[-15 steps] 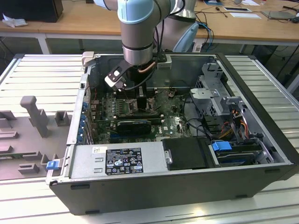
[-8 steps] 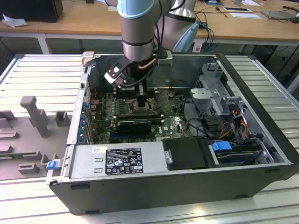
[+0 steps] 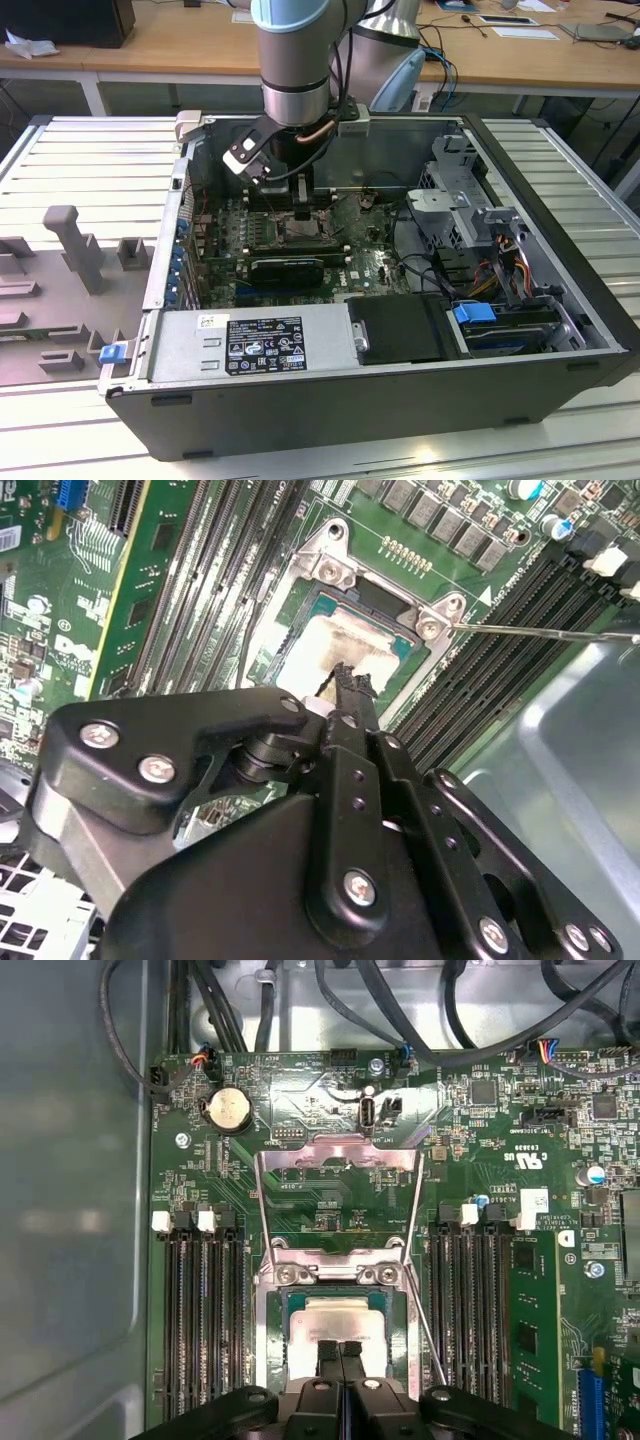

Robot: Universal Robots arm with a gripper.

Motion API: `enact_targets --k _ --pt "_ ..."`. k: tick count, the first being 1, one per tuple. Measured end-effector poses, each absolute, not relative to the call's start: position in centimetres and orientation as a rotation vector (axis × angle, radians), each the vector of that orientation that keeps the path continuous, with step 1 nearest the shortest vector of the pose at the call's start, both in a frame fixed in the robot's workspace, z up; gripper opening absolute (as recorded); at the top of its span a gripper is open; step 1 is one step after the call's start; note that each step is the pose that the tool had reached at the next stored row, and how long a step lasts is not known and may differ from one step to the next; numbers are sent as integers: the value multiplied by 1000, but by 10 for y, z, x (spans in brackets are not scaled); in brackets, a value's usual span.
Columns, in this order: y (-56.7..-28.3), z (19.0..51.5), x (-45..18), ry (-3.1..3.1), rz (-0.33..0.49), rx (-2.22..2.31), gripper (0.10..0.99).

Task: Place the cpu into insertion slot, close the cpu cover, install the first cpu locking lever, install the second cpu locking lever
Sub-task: 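Place the cpu into insertion slot, then close the cpu cover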

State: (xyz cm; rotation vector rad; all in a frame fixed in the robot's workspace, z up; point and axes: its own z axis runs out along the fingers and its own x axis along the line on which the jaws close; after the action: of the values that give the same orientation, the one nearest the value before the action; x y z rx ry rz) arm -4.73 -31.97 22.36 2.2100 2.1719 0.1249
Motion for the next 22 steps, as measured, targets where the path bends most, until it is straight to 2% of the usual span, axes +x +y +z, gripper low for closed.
enact_targets --k 22 --pt "-320 237 -39 2170 122 2211 106"
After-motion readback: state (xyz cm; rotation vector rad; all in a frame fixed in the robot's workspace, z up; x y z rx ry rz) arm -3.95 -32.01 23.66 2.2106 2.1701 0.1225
